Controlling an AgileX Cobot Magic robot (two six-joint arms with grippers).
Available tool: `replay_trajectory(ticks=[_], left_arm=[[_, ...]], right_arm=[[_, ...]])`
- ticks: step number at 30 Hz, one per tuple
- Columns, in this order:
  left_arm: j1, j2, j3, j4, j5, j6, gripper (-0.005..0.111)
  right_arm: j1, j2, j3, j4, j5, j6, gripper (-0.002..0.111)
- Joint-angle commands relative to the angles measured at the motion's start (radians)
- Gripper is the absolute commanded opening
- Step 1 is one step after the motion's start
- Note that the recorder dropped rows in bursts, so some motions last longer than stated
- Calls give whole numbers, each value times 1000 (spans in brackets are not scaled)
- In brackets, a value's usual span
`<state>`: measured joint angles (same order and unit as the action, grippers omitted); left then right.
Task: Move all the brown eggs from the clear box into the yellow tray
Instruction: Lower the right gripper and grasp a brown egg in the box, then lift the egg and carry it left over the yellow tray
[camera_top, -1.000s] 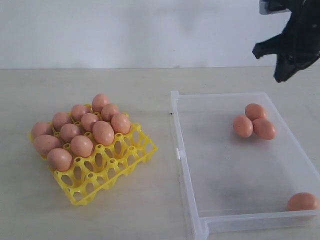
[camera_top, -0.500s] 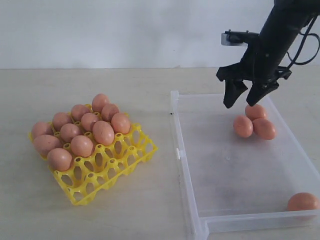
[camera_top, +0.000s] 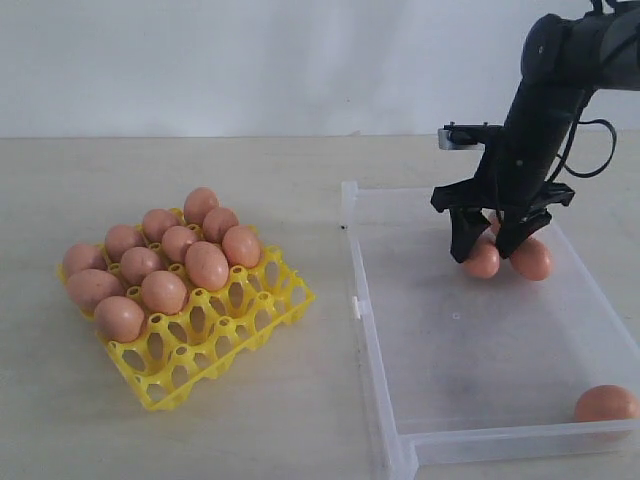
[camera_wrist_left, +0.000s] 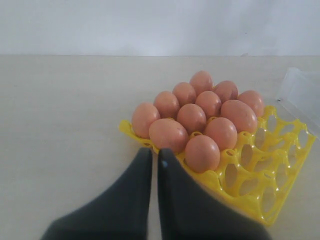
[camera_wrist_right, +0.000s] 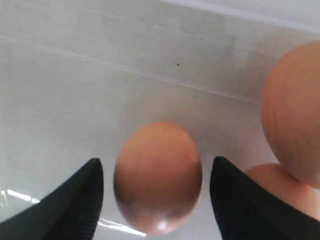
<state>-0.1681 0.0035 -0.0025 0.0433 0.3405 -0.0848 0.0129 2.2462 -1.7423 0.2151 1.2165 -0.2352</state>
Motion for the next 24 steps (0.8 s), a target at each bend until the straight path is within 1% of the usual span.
replay_trajectory(ticks=[1, 2, 3, 4, 7, 9, 15, 17, 18, 20, 22, 24], left_arm=[[-5, -3, 3, -3, -3, -1, 4], [-5, -3, 3, -3, -3, -1, 4], [-5, -3, 3, -3, -3, -1, 4], [-5, -3, 3, -3, -3, -1, 4], [-5, -3, 3, -3, -3, -1, 4], [-5, -3, 3, -3, -3, -1, 4], [-5, -3, 3, -3, -3, -1, 4], [-5, -3, 3, -3, -3, -1, 4], [-5, -3, 3, -3, -3, -1, 4], [-5, -3, 3, -3, -3, -1, 4], [-5, -3, 3, -3, -3, -1, 4], [-5, -3, 3, -3, -3, -1, 4]], right_arm=[[-3, 28, -3, -13, -4, -2, 55], [-3, 31, -3, -13, -2, -2, 52], [-3, 36, -3, -13, 2, -2, 46], [-3, 36, -3, -13, 2, -2, 37], [-3, 36, -3, -13, 5, -25, 2], [-3, 36, -3, -11, 5, -40, 0], [-3, -2, -3, 34, 0, -3, 0], [-3, -52, 17, 108, -69, 13, 0], [-1, -89, 41, 153, -136, 18, 0], [10, -172, 122, 223, -327, 20, 0], [47, -283, 239, 247, -582, 20, 0], [109, -390, 370, 236, -850, 17, 0]])
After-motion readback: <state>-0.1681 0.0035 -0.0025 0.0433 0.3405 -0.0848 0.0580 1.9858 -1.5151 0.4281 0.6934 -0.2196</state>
